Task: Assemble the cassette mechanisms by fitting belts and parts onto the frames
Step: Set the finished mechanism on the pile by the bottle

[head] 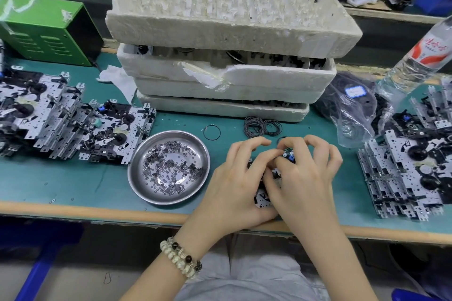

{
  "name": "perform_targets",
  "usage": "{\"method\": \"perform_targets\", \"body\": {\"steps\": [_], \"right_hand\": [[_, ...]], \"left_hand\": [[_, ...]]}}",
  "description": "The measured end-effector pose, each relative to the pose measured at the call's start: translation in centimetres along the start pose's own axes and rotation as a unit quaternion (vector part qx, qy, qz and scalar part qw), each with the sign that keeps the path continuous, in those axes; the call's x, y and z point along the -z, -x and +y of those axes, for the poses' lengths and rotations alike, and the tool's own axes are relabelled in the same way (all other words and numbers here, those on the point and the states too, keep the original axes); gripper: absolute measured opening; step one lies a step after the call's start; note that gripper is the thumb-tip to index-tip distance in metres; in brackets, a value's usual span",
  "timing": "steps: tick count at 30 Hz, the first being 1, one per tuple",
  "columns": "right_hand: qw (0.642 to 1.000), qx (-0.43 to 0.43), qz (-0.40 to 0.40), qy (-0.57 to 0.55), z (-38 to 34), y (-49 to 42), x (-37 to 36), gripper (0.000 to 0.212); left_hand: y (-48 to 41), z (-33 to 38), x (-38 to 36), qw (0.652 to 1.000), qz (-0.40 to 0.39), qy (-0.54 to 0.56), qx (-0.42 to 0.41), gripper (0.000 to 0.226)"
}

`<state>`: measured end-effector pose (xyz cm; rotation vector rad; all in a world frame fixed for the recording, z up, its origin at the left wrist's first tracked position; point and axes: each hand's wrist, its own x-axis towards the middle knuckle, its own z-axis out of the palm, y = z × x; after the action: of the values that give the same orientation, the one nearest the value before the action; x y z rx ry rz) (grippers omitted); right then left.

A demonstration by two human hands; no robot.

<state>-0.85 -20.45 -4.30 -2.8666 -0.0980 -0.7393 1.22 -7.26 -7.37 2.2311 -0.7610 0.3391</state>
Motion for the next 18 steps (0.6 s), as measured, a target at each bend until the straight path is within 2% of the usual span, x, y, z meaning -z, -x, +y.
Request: {"method": "perform_targets", "body": {"steps": [5, 14, 18], "right_hand": [[0.998, 0.006, -0.016, -0.056, 1.0, -0.2, -0.3, 0.011], [0.995, 0.016, -0.038, -0.089, 1.4, -0.3, -0.4, 0.012], [0.992, 0.029, -0.066, -0.100, 1.8, -0.8, 0.3, 0.010]], "left_hand": [[0.1, 0.0, 0.0, 1.000, 0.003, 0.003, -0.001, 0.073], [0.1, -0.1, 0.0, 1.000, -0.018, -0.012, -0.005, 0.085], [-0.1, 0.2, 0.1, 1.000, 0.001, -0.014, -0.008, 0.088]]}}
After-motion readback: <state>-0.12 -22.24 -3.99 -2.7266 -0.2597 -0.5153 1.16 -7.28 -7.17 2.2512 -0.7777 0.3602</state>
